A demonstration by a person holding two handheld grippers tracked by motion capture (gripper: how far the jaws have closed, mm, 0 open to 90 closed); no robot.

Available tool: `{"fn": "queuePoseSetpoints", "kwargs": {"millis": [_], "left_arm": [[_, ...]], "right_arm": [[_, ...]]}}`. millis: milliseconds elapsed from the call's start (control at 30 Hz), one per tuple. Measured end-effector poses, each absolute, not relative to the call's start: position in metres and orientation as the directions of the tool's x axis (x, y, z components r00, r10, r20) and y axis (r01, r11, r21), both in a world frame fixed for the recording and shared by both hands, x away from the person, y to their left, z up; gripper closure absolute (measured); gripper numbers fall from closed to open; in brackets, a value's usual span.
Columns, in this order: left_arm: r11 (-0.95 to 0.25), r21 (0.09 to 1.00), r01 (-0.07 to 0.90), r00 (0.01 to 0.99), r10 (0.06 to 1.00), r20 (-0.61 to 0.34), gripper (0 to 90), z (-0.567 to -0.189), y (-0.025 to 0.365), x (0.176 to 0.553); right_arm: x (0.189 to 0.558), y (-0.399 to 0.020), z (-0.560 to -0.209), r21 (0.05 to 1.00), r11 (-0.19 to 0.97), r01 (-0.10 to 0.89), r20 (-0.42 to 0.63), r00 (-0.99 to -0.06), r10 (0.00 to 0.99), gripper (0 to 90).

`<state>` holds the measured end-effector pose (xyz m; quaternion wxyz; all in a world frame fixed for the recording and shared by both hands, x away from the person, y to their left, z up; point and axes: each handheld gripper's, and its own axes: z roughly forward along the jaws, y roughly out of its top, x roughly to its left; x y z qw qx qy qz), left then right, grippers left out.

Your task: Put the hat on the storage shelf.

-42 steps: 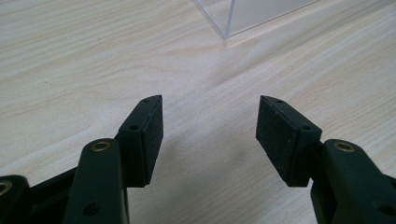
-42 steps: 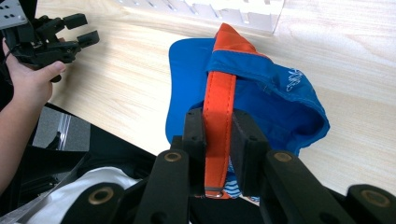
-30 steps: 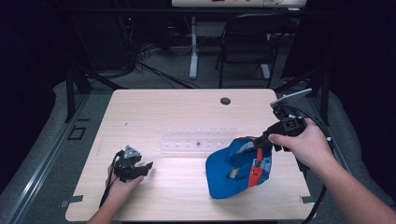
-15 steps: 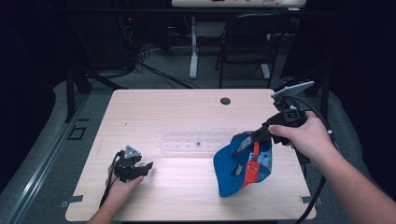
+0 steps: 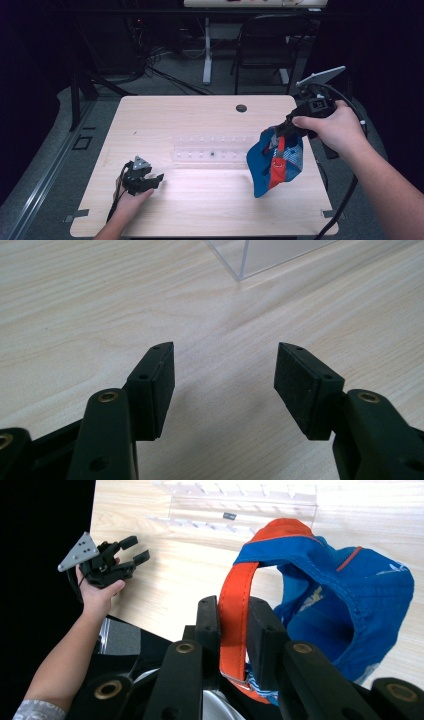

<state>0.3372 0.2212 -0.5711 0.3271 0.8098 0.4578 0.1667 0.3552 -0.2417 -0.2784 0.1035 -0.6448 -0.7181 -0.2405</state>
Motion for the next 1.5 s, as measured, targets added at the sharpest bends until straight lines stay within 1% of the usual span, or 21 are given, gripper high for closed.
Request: {"fn": "queuePoseSetpoints", "kwargs": {"millis": [33, 133, 200, 300, 367, 533, 633, 733, 767, 1000, 1300, 1500], "left_arm": [[-0.367, 0.682, 0.632, 0.525, 0.85, -0.03, 41.6, -0.571, 0.221, 0.337], [-0.367, 0.682, 0.632, 0.526, 0.85, -0.029, 41.6, -0.571, 0.221, 0.337], [-0.369, 0.682, 0.632, 0.527, 0.85, -0.028, 41.6, -0.571, 0.221, 0.337], [-0.375, 0.677, 0.633, 0.532, 0.846, -0.028, 41.6, -0.571, 0.221, 0.337], [-0.372, 0.678, 0.634, 0.53, 0.847, -0.031, 41.6, -0.571, 0.22, 0.337], [-0.375, 0.678, 0.633, 0.532, 0.846, -0.028, 41.6, -0.571, 0.22, 0.337], [-0.381, 0.674, 0.633, 0.535, 0.845, -0.025, 41.6, -0.572, 0.22, 0.338], [-0.374, 0.681, 0.629, 0.531, 0.847, -0.025, 41.6, -0.572, 0.219, 0.337], [-0.375, 0.681, 0.629, 0.532, 0.847, -0.025, 41.6, -0.572, 0.219, 0.337], [-0.375, 0.681, 0.628, 0.534, 0.845, -0.027, 41.7, -0.572, 0.219, 0.337], [-0.391, 0.697, 0.601, 0.559, 0.829, -0.016, 43.0, -0.569, 0.213, 0.333], [-0.391, 0.689, 0.61, 0.555, 0.831, -0.02, 42.9, -0.569, 0.214, 0.334]], "right_arm": [[0.356, -0.242, -0.278, 0.213, 0.035, 0.976, 0.462, -0.132, 0.877, 77.3], [0.359, -0.246, -0.276, 0.205, 0.035, 0.978, 0.461, -0.128, 0.878, 77.3], [0.362, -0.247, -0.274, 0.202, 0.007, 0.979, 0.479, -0.106, 0.871, 77.3], [0.364, -0.25, -0.272, 0.195, 0.018, 0.981, 0.477, -0.11, 0.872, 77.3], [0.365, -0.248, -0.272, 0.201, -0.009, 0.98, 0.482, -0.091, 0.872, 77.3], [0.367, -0.249, -0.267, 0.196, 0.002, 0.981, 0.476, -0.097, 0.874, 77.3], [0.367, -0.248, -0.258, 0.203, -0.002, 0.979, 0.471, -0.096, 0.877, 77.3], [0.368, -0.248, -0.249, 0.216, -0.001, 0.976, 0.464, -0.102, 0.88, 77.3], [0.368, -0.247, -0.246, 0.221, -0.017, 0.975, 0.469, -0.091, 0.878, 77.3], [0.374, -0.242, -0.234, 0.251, -0.018, 0.968, 0.48, -0.108, 0.871, 77.3], [0.388, -0.226, -0.232, 0.253, -0.007, 0.967, 0.487, -0.121, 0.865, 77.3], [0.398, -0.215, -0.235, 0.241, -0.003, 0.97, 0.485, -0.117, 0.867, 77.3]]}}
